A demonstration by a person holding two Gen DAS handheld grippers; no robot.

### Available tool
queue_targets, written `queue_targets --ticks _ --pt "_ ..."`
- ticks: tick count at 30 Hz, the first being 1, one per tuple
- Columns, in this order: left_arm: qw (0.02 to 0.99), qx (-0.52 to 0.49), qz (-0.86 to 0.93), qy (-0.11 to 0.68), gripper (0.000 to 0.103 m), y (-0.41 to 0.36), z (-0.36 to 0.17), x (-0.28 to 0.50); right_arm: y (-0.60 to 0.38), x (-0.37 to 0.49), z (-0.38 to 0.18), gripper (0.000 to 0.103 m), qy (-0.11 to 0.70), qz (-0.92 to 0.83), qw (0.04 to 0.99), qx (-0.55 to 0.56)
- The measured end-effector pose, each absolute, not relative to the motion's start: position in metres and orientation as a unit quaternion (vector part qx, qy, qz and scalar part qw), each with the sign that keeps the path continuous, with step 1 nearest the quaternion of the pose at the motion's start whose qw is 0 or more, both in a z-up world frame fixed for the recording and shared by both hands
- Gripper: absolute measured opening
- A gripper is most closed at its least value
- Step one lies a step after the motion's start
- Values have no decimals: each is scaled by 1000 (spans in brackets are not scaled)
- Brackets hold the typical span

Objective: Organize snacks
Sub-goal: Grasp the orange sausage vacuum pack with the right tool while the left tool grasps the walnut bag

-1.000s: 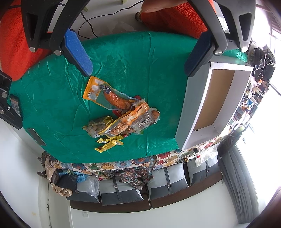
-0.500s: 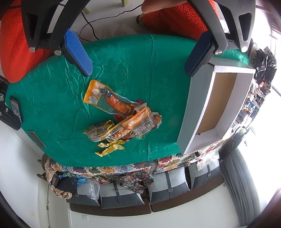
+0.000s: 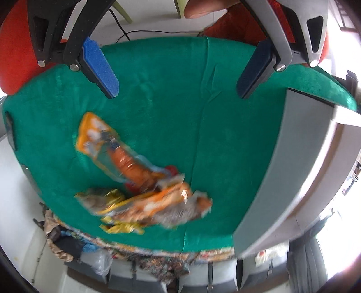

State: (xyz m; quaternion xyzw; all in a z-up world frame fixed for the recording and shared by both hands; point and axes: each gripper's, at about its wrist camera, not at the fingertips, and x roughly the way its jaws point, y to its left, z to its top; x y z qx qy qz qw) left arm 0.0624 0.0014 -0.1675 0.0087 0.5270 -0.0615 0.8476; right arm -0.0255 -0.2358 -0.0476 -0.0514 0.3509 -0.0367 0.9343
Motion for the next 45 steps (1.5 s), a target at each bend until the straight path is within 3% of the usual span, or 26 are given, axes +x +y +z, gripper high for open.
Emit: queue_targets --ticks 4,6,16,23,26,27,33,38,45 --pt "828 5 -59 557 103 11 -209 83 -251 0 -134 98 475 39 878 37" --pt "828 10 -51 559 103 11 -220 90 -252 11 -155 98 494 50 867 43" --pt "838 19 -41 544 103 10 -222 103 -179 154 -185 98 505 208 832 -99" --pt "840 29 -61 538 103 16 -220 94 -135 186 -207 99 529 258 789 -173" --pt "831 37 -73 551 103 17 -219 95 -140 179 -205 92 539 250 785 -177" --pt "827 38 -77 556 103 19 -218 97 -144 172 -201 83 539 249 785 -176" --pt "822 -40 -120 555 102 32 -190 132 -203 137 -188 62 557 220 796 -86" --pt "822 -99 -127 546 102 25 -161 225 -238 104 -185 62 542 187 817 -71" --pt "783 -92 -44 613 103 -6 -197 313 -237 95 -194 76 523 177 832 -57"
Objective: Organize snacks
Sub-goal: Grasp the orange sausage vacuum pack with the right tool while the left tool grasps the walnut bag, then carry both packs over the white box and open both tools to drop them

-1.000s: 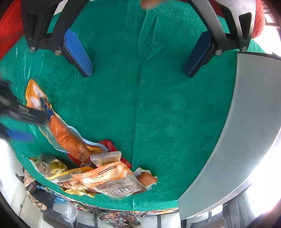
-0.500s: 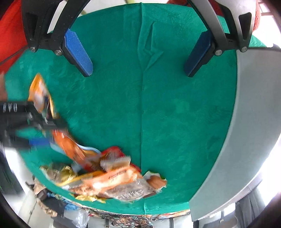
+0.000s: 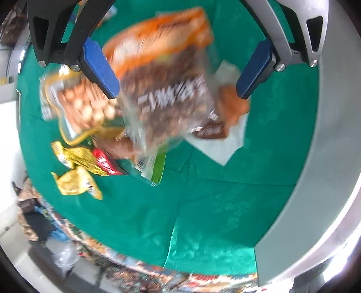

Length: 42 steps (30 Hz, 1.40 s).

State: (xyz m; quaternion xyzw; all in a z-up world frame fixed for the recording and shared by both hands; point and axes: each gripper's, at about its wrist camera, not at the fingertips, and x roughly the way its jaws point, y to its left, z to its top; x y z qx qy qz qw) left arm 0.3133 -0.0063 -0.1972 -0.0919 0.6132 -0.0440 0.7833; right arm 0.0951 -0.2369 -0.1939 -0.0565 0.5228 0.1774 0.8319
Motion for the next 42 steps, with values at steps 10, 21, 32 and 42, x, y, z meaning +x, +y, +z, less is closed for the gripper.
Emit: queue_targets --ticks 10,21,32,42 --pt "806 -62 -61 585 59 19 -186 282 -241 105 -189 81 564 199 799 -58" --pt "831 -147 -139 519 59 67 -128 182 -246 136 -182 43 582 174 795 -11" --pt "850 -230 -159 445 59 169 -50 129 -292 121 -163 42 538 198 747 336" --pt "896 -172 31 408 67 304 -21 136 -38 206 -41 49 478 404 723 295"
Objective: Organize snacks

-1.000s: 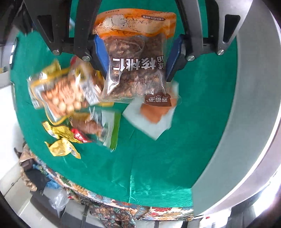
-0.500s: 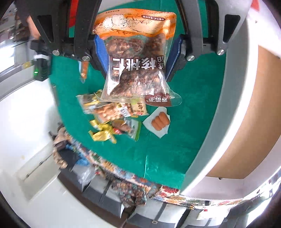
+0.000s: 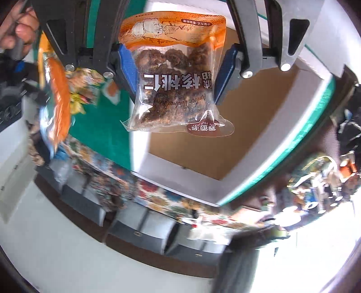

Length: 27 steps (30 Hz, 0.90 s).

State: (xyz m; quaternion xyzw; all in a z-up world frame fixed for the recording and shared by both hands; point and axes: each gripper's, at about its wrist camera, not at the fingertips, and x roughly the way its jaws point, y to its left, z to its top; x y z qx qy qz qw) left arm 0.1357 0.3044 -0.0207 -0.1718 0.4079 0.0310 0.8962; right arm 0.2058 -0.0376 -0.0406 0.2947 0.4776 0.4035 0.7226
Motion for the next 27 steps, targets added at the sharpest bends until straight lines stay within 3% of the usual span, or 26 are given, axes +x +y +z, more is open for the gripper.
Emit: queue_targets --ticks 1,2,3,6,10,14,18,23,27 --pt "896 -166 50 409 77 312 -25 138 -12 212 -34 55 468 414 728 281" --pt "895 -161 69 411 80 321 -28 139 7 219 -28 71 464 420 734 264" --pt "895 -157 82 409 81 326 -29 138 23 225 -21 75 461 421 742 245" --pt "899 -152 96 400 83 334 -33 131 39 234 -5 75 437 414 769 213" --pt "910 -133 70 386 84 300 -28 124 -42 208 2 75 401 380 809 201" --pt "915 -110 -29 386 85 212 -19 110 -125 195 -19 76 382 302 860 150" --pt "908 -76 -109 397 98 118 -22 92 -212 178 -74 76 404 197 888 101" --pt "879 -19 -159 449 101 10 -90 91 -301 148 -155 76 444 47 895 14" --pt "868 41 -109 482 100 -20 -160 123 -334 148 -207 76 475 -6 880 4"
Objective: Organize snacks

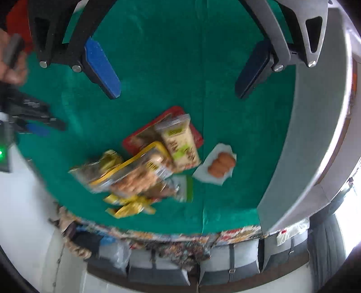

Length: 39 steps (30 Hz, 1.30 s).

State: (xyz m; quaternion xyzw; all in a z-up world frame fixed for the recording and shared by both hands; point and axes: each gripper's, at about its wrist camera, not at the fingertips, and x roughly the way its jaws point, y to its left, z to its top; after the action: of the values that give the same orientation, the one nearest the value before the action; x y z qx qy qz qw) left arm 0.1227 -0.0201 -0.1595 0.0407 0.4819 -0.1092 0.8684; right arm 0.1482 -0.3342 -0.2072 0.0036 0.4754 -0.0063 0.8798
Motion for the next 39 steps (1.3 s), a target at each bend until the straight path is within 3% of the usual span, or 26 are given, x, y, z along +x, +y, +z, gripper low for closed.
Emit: queue_targets --ticks 7,12,15,39 --pt "878 -14 -73 473 103 1 -204 188 -339 182 -223 78 454 -43 890 7" --pt "884 -1 -101 456 103 -5 -208 223 -344 218 -223 96 441 -48 896 14" --pt "884 -1 -106 456 103 -4 -207 236 -349 227 -221 100 447 -38 894 12" --pt "884 0 -105 455 103 0 -205 234 -349 224 -218 100 447 -25 894 5"
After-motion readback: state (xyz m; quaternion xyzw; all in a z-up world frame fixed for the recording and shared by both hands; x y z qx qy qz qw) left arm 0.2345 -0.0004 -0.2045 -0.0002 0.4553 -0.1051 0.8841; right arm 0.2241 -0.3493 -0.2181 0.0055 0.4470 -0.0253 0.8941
